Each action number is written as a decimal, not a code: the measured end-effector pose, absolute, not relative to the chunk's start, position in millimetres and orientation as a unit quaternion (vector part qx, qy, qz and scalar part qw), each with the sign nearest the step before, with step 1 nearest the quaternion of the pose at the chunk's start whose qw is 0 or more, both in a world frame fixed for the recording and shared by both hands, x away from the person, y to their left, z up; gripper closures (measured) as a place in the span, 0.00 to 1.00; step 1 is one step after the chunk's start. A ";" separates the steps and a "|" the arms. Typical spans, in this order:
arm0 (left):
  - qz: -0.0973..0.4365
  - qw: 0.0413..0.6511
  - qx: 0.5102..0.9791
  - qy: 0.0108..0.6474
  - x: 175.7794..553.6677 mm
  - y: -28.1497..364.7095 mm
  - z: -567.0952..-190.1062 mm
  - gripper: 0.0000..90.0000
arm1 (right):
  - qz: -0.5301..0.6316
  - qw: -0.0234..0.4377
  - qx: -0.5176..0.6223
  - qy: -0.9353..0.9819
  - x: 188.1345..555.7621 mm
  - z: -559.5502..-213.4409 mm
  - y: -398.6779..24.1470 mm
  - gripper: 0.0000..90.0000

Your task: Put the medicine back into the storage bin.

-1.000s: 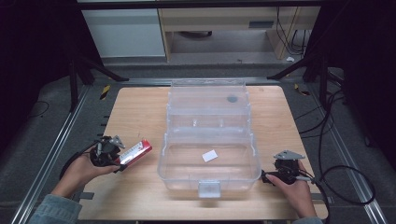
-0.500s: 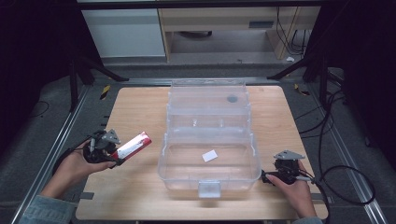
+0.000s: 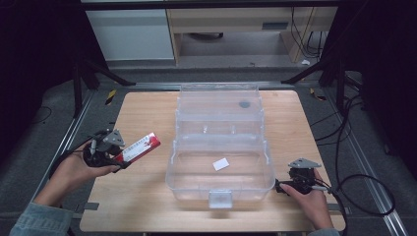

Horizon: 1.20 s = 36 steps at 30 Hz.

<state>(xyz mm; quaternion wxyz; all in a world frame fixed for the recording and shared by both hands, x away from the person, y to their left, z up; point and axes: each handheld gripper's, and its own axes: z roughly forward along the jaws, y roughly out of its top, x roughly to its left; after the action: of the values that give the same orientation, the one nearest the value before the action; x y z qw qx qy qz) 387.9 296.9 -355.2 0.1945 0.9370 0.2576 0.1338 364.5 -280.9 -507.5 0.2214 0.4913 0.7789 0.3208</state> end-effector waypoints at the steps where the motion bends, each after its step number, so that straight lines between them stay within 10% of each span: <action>1: 0.134 0.194 0.938 0.254 387.7 295.7 -352.1 0.57 | 0.321 0.221 0.492 0.779 364.4 -507.5 -280.8 0.01; 36: 0.134 0.186 0.968 0.106 390.8 163.6 -296.2 0.57 | 0.322 0.220 0.488 0.781 365.3 -507.4 -280.4 0.01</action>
<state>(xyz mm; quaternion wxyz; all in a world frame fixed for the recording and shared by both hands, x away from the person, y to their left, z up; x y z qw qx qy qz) 390.8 163.6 -296.2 0.1858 0.9677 0.1055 0.1340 365.3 -280.4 -507.4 0.2203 0.4877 0.7811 0.3219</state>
